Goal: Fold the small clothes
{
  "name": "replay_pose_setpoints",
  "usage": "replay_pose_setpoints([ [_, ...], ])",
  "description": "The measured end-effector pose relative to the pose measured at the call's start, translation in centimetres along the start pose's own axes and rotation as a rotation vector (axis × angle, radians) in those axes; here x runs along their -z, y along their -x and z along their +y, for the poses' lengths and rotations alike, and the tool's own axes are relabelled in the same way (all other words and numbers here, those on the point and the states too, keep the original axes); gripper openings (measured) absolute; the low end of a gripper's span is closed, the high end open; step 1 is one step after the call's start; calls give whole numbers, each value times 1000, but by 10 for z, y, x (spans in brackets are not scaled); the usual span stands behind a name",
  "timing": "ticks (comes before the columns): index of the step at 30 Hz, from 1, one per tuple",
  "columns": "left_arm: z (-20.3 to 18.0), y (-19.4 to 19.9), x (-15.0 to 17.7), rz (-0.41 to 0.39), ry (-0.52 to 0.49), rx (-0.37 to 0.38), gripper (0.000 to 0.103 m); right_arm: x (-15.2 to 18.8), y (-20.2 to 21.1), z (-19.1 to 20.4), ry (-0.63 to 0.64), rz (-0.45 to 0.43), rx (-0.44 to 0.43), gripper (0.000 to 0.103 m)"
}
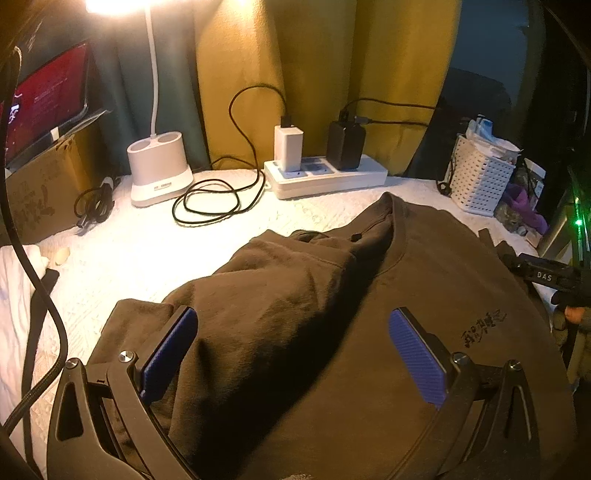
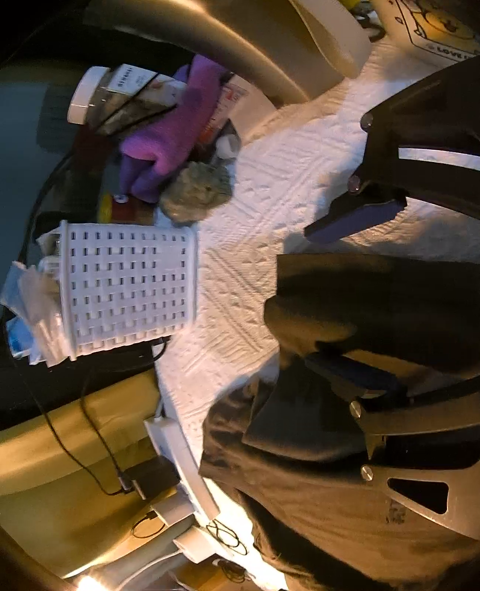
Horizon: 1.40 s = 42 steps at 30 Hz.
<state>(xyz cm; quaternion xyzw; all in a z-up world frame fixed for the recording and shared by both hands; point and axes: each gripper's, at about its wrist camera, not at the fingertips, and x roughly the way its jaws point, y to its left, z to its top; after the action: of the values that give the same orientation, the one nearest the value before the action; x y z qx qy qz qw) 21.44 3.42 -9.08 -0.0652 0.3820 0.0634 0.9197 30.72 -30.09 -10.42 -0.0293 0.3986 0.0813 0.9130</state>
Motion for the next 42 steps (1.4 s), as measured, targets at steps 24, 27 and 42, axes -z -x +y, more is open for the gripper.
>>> replay_pose_setpoints([
  [24,85,41,9,-72,58,-123,102,-7,108,-8,32,-184,246,7],
  [27,102,43,13,-70,66,-140,102,-9,122,16,55,-207,210,7],
  [42,163,11,19,7,83,-26,102,5,66,151,174,-53,13,7],
])
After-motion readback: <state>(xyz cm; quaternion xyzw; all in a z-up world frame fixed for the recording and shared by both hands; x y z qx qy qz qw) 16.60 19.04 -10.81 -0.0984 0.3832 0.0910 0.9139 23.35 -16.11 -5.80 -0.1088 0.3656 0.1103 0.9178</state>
